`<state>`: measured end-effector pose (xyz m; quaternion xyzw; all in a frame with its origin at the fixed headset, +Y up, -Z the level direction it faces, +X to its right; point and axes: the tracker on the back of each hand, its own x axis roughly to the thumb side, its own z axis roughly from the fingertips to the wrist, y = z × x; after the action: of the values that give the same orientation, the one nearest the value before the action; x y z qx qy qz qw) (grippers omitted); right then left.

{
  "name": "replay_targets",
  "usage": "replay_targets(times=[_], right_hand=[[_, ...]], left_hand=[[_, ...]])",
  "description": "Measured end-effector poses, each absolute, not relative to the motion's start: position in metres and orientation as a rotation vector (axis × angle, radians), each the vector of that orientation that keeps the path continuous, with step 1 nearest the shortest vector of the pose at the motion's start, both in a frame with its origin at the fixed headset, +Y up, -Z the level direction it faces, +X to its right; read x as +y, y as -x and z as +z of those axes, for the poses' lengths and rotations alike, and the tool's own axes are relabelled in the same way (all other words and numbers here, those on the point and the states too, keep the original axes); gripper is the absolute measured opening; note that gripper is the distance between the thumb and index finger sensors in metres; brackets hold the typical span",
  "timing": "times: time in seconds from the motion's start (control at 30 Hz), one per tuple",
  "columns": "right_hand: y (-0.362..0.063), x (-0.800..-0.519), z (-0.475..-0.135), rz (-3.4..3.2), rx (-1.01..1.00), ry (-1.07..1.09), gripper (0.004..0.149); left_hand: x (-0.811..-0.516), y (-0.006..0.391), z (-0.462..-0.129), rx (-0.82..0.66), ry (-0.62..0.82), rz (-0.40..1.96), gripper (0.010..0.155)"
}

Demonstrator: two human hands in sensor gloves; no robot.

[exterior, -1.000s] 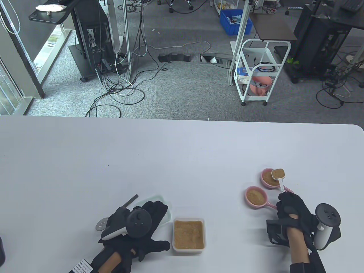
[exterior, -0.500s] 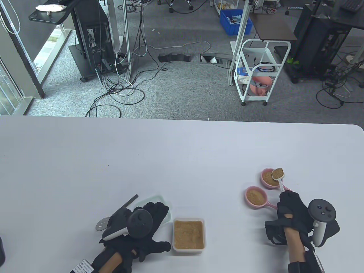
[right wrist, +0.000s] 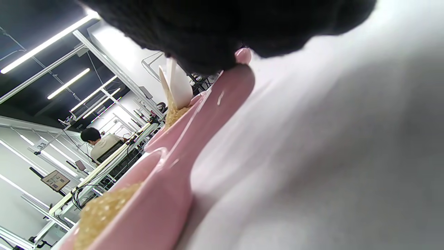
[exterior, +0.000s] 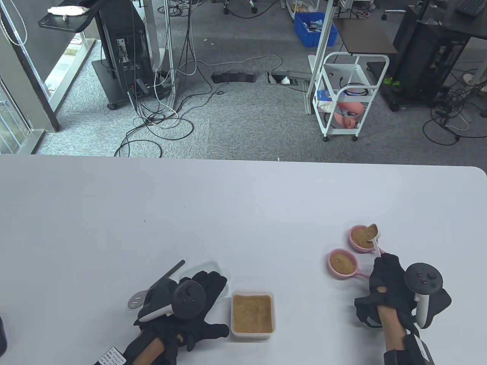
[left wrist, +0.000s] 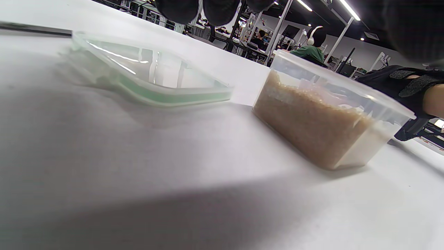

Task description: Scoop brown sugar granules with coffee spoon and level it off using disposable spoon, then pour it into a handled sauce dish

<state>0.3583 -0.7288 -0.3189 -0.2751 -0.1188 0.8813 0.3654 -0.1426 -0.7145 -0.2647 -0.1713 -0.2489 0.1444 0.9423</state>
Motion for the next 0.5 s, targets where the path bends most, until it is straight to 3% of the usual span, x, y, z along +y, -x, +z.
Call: replay_targets(times=[0.5], right_hand=[[-0.3544,-0.7241,-0.3197,2.412,-0.390,0.700,0.044]], left_hand=[[-0.7151,0.1424,-0.2648,-0.508,0.356,0.292,0.109]])
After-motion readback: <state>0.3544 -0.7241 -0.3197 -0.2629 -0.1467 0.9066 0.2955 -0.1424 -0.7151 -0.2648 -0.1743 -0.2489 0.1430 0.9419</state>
